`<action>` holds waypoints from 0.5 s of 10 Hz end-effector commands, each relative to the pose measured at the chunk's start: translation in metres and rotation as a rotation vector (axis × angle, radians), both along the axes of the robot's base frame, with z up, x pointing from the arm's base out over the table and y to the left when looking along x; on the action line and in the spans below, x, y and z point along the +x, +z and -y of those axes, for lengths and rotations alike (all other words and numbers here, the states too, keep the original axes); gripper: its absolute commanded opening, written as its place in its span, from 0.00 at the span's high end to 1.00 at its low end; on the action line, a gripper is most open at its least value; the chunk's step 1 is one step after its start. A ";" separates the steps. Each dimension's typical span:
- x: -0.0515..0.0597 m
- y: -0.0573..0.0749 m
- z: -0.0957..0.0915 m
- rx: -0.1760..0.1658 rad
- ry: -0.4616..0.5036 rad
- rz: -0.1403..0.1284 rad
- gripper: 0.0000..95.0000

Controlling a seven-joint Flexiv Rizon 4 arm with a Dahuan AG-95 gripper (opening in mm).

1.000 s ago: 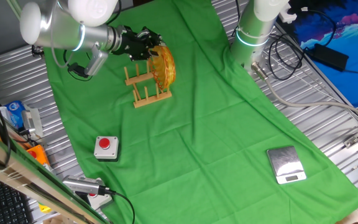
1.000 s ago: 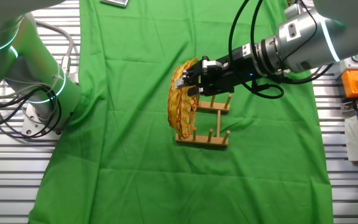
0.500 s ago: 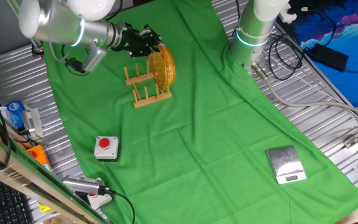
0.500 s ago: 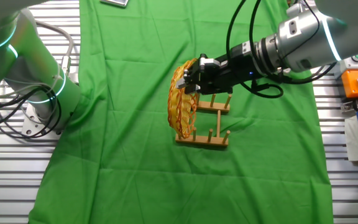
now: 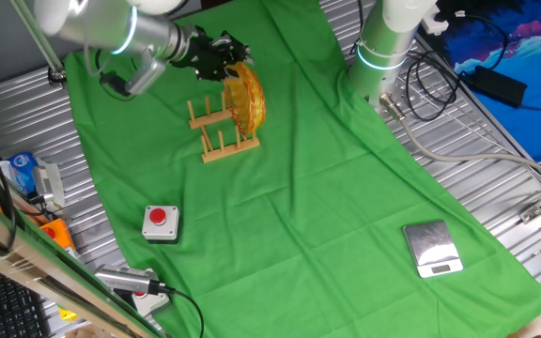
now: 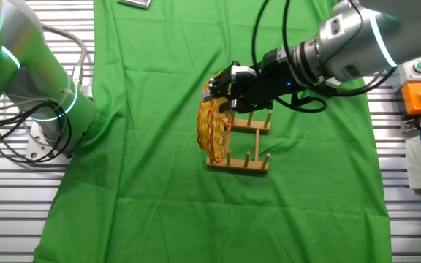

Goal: Put the dish on the dish rack

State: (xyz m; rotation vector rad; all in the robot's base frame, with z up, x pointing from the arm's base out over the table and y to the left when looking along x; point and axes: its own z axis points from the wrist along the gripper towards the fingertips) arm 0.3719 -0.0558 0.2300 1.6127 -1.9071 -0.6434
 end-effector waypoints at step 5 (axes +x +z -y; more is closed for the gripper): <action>0.000 -0.001 0.000 -0.116 -0.181 0.299 0.40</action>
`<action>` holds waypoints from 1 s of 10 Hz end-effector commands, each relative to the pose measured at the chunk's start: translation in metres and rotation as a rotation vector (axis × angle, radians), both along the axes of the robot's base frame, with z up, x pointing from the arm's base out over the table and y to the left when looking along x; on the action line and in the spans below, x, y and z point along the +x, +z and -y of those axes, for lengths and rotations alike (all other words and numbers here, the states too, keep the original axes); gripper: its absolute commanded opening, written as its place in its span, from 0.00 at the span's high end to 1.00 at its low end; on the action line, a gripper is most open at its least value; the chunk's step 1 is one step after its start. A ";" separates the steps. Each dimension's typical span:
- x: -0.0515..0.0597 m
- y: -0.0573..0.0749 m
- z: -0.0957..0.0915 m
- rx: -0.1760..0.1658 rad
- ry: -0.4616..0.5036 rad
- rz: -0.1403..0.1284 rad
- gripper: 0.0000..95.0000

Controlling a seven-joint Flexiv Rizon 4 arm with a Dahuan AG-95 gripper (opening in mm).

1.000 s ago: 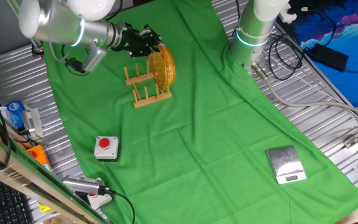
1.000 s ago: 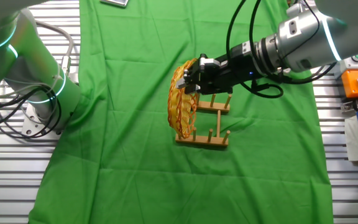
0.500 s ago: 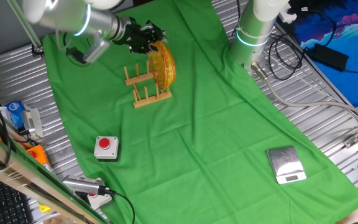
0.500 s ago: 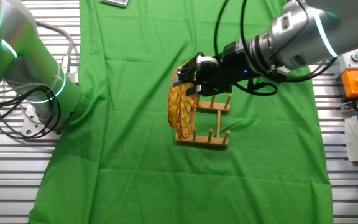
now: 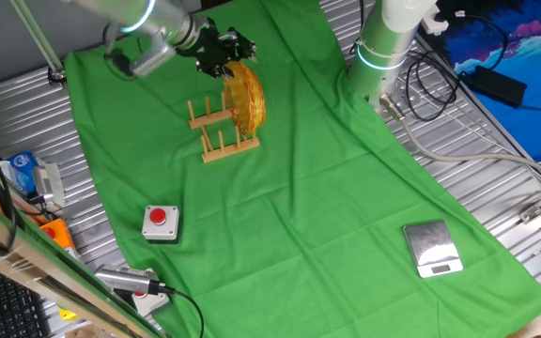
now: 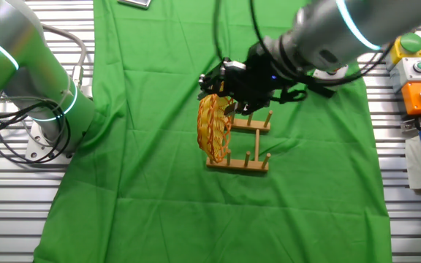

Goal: Put the dish on the dish rack

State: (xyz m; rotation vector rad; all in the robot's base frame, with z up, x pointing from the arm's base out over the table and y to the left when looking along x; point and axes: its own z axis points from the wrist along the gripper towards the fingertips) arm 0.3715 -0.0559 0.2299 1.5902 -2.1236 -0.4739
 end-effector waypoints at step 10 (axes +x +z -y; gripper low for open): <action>0.005 -0.007 -0.004 -0.038 -0.116 0.155 0.20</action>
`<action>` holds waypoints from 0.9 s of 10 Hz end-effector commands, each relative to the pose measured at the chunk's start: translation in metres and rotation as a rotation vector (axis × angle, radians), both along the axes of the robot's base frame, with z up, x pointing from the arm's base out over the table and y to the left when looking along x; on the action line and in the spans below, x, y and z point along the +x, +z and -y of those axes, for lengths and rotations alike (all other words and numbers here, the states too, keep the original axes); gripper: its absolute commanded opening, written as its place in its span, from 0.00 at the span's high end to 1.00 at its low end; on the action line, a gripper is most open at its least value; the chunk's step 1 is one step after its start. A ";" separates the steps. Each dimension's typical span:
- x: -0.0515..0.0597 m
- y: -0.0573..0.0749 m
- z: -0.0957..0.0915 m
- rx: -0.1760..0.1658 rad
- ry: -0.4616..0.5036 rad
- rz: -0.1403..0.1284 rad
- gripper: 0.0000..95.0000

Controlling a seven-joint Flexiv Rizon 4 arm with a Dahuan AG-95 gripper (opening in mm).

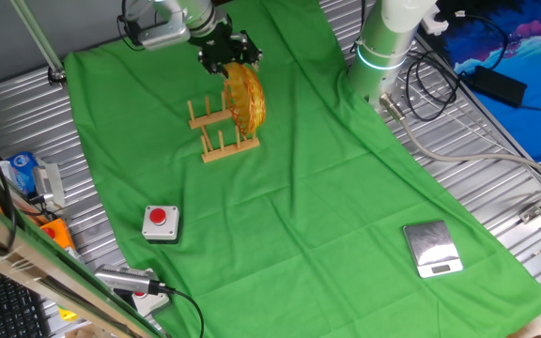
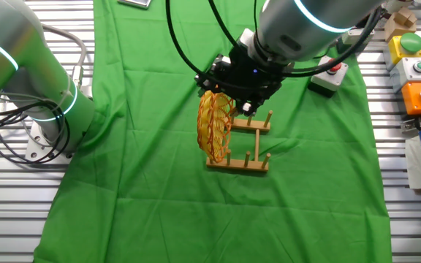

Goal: Put the dish on the dish rack

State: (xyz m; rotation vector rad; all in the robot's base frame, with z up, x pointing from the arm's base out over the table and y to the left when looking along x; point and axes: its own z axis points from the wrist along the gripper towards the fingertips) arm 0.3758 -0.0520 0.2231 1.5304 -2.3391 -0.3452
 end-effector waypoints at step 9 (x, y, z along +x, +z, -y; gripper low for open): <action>0.002 -0.005 0.001 0.033 -0.010 -0.008 0.20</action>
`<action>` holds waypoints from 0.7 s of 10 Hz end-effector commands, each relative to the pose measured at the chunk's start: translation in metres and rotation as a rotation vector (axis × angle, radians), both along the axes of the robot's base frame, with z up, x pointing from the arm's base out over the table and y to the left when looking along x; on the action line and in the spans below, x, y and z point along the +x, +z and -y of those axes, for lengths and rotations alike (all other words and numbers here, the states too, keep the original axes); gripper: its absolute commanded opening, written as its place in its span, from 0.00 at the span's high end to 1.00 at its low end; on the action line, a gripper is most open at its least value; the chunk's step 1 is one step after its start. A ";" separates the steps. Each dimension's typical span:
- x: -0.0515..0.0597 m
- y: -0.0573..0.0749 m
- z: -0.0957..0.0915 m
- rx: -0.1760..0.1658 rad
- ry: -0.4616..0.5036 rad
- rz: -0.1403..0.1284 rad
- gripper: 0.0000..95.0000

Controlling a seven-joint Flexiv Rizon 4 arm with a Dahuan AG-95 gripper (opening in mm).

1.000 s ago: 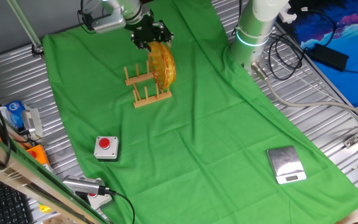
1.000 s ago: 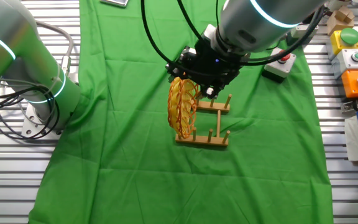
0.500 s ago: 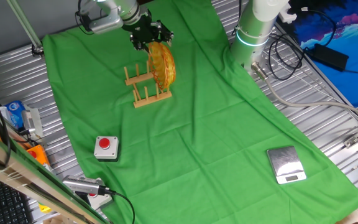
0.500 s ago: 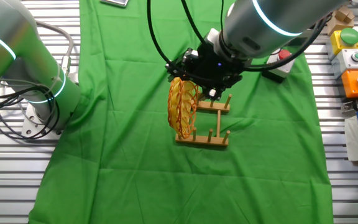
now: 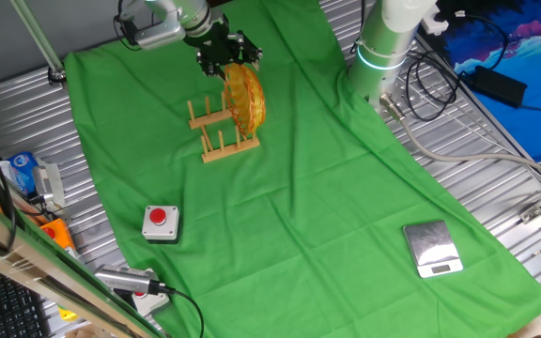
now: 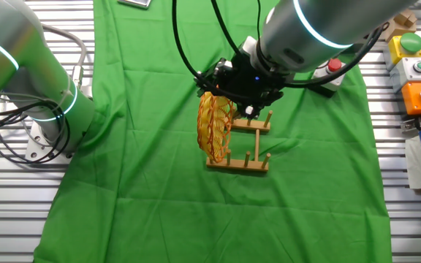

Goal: Put the dish on the dish rack

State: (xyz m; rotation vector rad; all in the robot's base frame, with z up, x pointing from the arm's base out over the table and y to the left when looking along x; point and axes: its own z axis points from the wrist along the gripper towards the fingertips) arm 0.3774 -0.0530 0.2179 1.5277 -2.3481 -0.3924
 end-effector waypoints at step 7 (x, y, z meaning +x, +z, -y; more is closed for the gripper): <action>0.016 -0.007 -0.004 0.010 0.020 0.009 0.20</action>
